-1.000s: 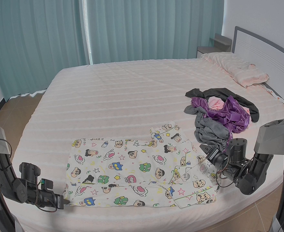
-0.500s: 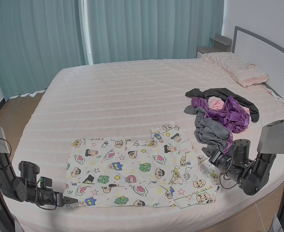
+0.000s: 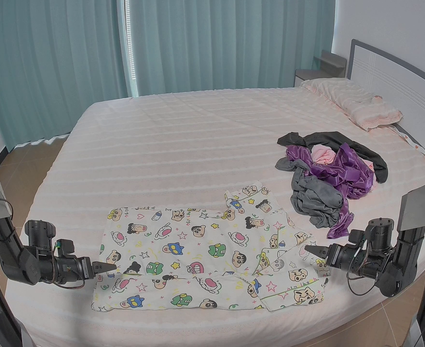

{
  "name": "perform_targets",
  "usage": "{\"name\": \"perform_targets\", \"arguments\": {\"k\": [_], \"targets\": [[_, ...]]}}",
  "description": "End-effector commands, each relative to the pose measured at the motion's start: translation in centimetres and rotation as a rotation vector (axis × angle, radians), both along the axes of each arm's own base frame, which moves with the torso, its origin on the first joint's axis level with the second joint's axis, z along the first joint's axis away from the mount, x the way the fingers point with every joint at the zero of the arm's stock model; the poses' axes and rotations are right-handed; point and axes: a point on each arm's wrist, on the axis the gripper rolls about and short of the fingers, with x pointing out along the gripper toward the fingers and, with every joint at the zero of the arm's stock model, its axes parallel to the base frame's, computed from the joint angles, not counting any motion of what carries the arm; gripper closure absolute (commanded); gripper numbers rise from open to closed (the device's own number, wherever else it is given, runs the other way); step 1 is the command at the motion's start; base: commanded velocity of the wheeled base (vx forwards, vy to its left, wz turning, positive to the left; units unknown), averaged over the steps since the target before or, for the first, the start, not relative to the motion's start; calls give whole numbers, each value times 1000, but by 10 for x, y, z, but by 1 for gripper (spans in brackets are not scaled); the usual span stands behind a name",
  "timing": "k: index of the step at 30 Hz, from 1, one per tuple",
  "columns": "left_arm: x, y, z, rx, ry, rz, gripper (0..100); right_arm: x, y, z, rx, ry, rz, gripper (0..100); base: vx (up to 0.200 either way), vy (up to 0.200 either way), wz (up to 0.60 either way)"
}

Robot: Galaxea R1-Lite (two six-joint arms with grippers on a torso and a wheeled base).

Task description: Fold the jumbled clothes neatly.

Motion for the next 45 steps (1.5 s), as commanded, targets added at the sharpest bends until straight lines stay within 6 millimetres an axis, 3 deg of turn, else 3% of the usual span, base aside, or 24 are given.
{"name": "perform_targets", "arguments": {"k": [1,10,36,37,41,42,45], "targets": [[5,0,-15,-26,40,-15,0,-10,-8,-17,-1,84,13,0,0,0,0],[-1,-2,-22,-10,54,-50,0,-12,-5,-18,36,79,143,0,0,0,0],[3,-1,-23,-9,49,-52,0,-10,5,-31,47,47,265,0,0,0,0],[3,-1,-24,-10,50,-52,0,-8,5,-33,48,46,264,100,0,0,0],[5,0,-27,-8,54,-51,0,-6,5,-36,48,49,261,100,0,0,0],[6,-1,-27,-7,51,-52,100,-6,4,-36,47,49,258,100,0,0,0],[7,-1,-27,-7,41,-51,100,-5,4,-35,48,46,258,100,0,0,0]]}}
